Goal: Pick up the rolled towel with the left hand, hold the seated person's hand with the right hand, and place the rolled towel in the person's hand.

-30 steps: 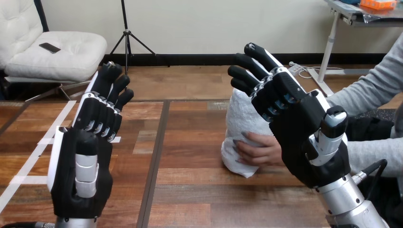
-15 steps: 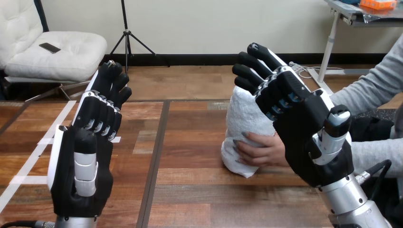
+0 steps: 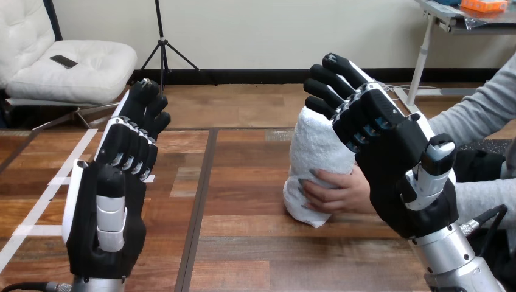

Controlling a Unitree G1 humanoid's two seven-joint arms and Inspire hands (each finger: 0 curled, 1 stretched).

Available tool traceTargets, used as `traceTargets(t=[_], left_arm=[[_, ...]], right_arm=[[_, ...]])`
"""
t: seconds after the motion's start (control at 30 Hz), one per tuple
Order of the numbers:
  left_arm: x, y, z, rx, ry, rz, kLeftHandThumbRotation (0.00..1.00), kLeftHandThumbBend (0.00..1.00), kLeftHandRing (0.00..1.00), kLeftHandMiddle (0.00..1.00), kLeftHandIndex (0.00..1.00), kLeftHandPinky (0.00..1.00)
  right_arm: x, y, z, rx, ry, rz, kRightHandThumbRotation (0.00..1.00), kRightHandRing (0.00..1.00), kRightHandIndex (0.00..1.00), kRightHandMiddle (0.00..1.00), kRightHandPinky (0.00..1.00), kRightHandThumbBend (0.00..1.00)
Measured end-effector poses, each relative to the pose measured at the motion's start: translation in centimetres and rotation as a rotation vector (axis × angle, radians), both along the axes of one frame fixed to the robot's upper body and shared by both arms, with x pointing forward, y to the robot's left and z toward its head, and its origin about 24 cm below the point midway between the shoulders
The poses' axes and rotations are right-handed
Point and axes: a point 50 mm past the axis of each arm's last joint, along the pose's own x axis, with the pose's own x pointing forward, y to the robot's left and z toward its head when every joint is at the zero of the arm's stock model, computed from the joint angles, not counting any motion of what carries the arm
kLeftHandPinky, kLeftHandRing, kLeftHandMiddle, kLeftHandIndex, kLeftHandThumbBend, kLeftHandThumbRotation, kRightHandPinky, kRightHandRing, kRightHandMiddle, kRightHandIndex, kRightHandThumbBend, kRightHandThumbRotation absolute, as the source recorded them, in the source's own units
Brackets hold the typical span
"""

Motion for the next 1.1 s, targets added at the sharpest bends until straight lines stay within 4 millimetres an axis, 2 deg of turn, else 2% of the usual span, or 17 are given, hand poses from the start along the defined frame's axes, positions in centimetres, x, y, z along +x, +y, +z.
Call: traceTargets(t=[1.1], left_arm=[[-0.02,-0.11,-0.03,-0.017,-0.003,-0.002,0.92,0.83,0.93,0.93,0.9,0.91]], right_arm=[[-0.27,-0.05,-0.68,0.036,0.023,-0.037,1.0,0.9,0.9,0.91,0.84,1.0]])
